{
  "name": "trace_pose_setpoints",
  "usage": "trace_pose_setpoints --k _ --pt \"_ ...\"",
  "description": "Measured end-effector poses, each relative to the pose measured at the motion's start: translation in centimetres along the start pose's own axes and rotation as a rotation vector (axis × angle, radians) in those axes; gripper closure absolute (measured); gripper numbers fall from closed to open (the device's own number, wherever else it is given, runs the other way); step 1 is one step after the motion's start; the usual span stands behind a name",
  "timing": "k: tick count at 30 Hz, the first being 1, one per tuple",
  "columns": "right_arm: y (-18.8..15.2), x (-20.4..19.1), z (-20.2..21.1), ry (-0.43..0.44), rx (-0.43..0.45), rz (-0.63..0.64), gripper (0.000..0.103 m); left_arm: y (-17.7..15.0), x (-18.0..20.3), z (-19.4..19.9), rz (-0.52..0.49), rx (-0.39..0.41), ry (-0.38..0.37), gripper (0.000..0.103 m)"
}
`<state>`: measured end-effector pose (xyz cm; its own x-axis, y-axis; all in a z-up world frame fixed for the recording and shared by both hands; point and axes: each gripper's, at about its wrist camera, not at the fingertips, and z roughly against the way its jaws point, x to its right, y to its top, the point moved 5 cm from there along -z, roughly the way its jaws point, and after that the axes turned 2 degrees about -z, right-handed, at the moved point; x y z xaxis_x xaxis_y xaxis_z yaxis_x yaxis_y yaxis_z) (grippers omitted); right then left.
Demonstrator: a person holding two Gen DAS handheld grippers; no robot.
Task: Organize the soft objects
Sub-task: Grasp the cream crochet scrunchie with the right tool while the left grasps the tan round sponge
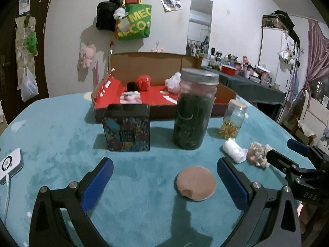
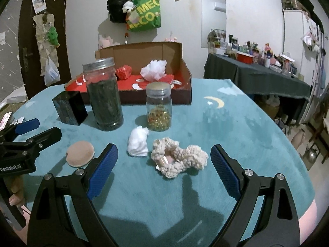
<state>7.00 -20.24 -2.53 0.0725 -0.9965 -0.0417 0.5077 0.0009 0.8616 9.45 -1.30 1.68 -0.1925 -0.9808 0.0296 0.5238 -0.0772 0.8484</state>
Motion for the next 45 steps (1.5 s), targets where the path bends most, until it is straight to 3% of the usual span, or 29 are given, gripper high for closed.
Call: trace_pose_setpoints --k 22,28,36,38,40,43,44,45 --pt "-0.8 0.8 -1.3 -0.003 -0.061 -0.006 0.011 -0.5 0.2 -1.2 -0.016 -0.097 -0.012 0.000" --pt "-0.2 1.8 -2.0 -0.019 -0.084 0.007 0.011 -0.9 1.2 -2.0 -0.055 -0.163 -0.063 0.000" --pt "-0.2 3.7 -3.9 0.003 -0.180 -0.023 0.011 -1.3 2.4 -3.8 -0.103 -0.266 -0.104 0.000" --pt "-0.2 4.1 -4.6 0.022 -0.212 -0.030 0.011 -1.4 2.6 -4.4 -0.125 -0.295 -0.103 0.004" --pt "-0.4 4.4 -5.3 0.062 -0.242 -0.052 0.011 -1.9 2.8 -5.2 -0.140 -0.342 -0.113 0.015" --pt "-0.5 4.6 -5.9 0.135 -0.281 -0.085 0.013 -1.9 3.0 -5.0 -0.170 -0.334 -0.122 0.022" --pt "-0.5 4.5 -5.9 0.161 -0.278 -0.089 0.021 -1.9 3.1 -5.0 -0.183 -0.330 -0.132 0.029" --pt "-0.4 4.4 -5.9 0.181 -0.276 -0.091 0.037 -1.9 3.2 -4.9 -0.190 -0.325 -0.139 0.036"
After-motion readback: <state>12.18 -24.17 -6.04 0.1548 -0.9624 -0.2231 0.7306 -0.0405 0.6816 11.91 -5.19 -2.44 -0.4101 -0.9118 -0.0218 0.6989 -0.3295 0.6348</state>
